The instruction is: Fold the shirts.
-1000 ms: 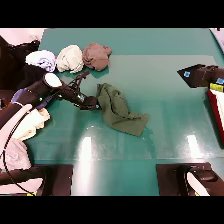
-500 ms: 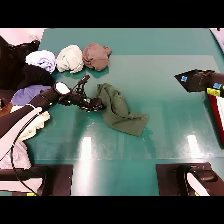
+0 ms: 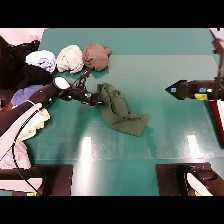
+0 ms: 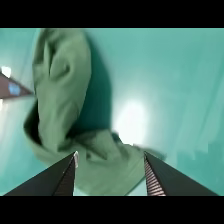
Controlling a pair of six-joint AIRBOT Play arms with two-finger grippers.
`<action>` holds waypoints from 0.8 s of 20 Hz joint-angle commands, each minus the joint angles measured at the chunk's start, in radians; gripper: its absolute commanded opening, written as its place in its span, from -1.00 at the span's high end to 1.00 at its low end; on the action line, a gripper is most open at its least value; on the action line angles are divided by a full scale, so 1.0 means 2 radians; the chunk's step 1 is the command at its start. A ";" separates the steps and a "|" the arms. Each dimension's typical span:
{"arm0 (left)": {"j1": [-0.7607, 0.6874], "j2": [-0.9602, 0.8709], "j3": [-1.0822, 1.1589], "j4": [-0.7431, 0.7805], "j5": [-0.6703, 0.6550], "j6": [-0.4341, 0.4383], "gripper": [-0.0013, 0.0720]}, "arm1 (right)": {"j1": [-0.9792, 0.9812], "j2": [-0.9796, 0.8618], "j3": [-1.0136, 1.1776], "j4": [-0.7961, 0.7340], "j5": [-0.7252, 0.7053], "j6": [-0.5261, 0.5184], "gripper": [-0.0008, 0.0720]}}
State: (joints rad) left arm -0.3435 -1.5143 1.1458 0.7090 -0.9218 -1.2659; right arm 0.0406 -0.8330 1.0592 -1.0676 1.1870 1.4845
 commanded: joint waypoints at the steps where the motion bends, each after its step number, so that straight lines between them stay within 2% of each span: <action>1: 0.000 0.000 0.060 0.045 -0.064 0.005 0.90 | 0.024 -0.044 0.000 0.001 0.020 -0.001 -0.33; 2: 0.000 0.000 0.072 0.052 -0.076 0.005 0.90 | 0.035 -0.058 0.000 0.002 0.019 -0.003 -0.42; 3: 0.002 0.000 0.079 0.052 -0.085 0.005 0.90 | 0.050 -0.074 0.000 0.002 0.020 -0.006 -0.70; 7: 0.039 0.001 0.097 0.056 -0.127 0.008 0.90 | 0.122 -0.151 0.000 0.002 0.012 -0.009 -0.72; 13: 0.099 0.001 0.102 0.047 -0.209 0.008 0.86 | 0.196 -0.251 0.000 0.073 -0.083 -0.032 -0.67; 14: 0.097 0.000 0.102 0.046 -0.211 0.007 0.20 | 0.200 -0.262 0.000 0.080 -0.096 -0.036 -0.38; 15: 0.094 0.000 0.102 0.046 -0.209 0.002 -0.29 | 0.202 -0.268 0.000 0.080 -0.106 -0.037 -0.10; 16: 0.089 0.000 0.102 0.046 -0.204 -0.001 -0.30 | 0.203 -0.270 0.000 0.080 -0.114 -0.043 0.41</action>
State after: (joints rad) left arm -0.1692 -1.5139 1.3476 0.8036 -1.3033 -1.2530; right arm 0.4175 -1.3228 1.0592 -0.9466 1.0386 1.4242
